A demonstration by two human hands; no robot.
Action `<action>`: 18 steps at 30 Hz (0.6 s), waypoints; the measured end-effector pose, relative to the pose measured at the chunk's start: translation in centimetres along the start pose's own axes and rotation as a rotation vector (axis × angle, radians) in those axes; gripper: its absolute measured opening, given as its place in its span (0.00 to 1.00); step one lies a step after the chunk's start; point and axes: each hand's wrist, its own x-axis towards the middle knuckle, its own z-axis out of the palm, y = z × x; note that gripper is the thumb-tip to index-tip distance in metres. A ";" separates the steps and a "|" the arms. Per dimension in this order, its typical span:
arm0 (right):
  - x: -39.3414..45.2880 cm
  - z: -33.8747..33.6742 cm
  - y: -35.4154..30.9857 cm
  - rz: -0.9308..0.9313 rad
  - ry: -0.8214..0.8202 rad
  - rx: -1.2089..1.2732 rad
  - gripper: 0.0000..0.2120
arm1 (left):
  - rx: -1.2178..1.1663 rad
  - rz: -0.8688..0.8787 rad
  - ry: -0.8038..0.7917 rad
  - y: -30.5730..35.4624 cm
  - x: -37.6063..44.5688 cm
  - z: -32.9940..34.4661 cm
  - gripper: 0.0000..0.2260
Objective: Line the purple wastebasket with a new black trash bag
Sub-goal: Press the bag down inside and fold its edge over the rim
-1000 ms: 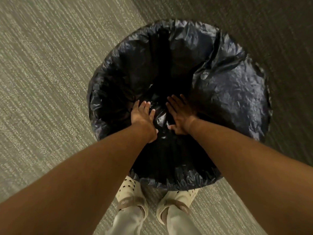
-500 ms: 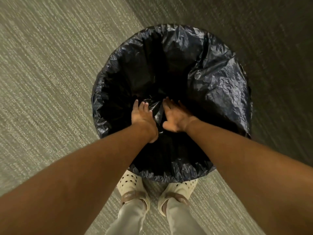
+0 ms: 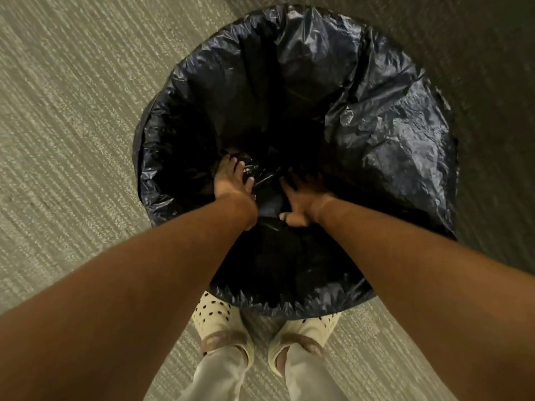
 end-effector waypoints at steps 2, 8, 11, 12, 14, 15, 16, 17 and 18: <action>-0.4 -0.1 0.4 0.060 -0.071 0.023 0.43 | 0.010 -0.016 -0.003 0.1 -0.1 0.0 0.33; -2.0 -2.5 -0.6 -0.067 0.304 -0.266 0.39 | -0.020 0.071 0.229 0.3 -1.0 -1.8 0.33; -1.5 -4.4 0.0 0.016 0.309 -0.399 0.34 | 0.022 0.026 0.250 -0.5 -0.4 -2.3 0.33; -1.1 -4.6 0.5 0.026 0.338 -0.370 0.29 | 0.029 -0.022 0.230 -0.9 -0.1 -2.1 0.34; -0.8 -4.3 1.5 0.008 0.323 -0.320 0.25 | 0.035 -0.108 0.195 -1.6 0.6 -1.5 0.36; -0.5 -3.8 1.9 0.045 0.276 -0.298 0.24 | 0.040 -0.127 0.188 -1.8 0.8 -1.2 0.36; -1.1 -4.0 2.1 0.052 0.243 -0.234 0.25 | 0.050 -0.124 0.191 -1.8 0.8 -1.1 0.37; -1.2 -4.2 2.3 0.035 0.197 -0.265 0.29 | 0.062 -0.107 0.201 -1.8 0.6 -1.1 0.37; -1.2 -4.4 2.3 0.076 0.144 -0.383 0.33 | 0.071 -0.085 0.219 -1.5 0.2 -1.2 0.36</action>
